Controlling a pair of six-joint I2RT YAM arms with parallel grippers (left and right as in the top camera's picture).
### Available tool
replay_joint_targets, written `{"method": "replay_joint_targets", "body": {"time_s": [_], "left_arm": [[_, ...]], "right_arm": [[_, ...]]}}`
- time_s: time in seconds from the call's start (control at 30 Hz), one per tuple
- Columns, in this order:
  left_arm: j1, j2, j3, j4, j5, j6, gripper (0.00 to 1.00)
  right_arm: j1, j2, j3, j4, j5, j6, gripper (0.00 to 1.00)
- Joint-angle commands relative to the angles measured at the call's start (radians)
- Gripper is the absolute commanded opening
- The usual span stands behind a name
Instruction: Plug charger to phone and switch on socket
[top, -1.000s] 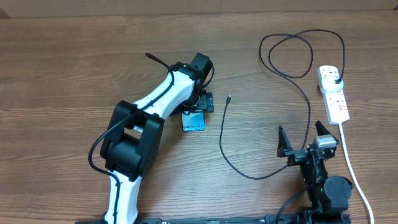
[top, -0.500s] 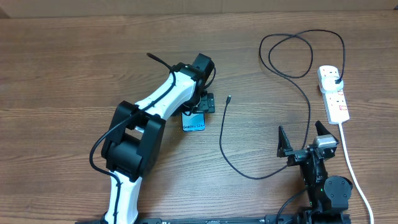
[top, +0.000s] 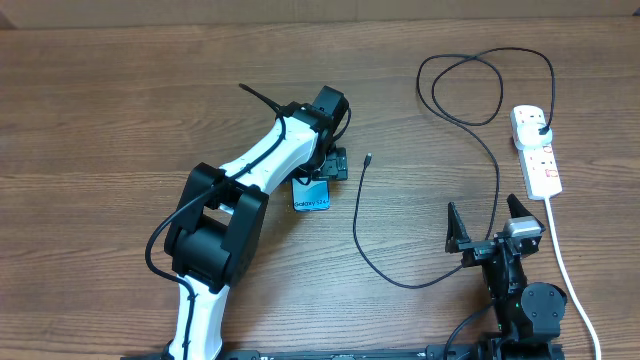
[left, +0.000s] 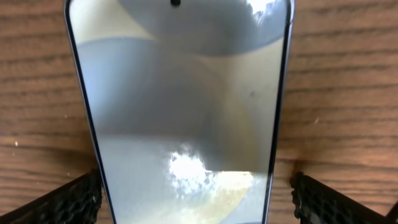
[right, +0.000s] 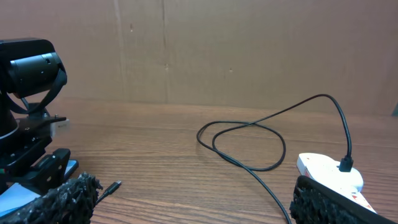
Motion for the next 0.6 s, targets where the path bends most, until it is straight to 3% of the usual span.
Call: {"method": "replay_joint_targets", "body": {"time_s": [0.0,0.57], "left_arm": [[-0.013,0.013,-0.006,0.021,-0.030,0.016,1.00],[-0.013,0.014,-0.006,0.004,-0.064,0.015,0.97]], "right_arm": [[-0.003,-0.008,-0.010,0.004,0.007,0.003,1.00],[-0.003,-0.008,-0.010,0.003,0.007,0.003,1.00]]}}
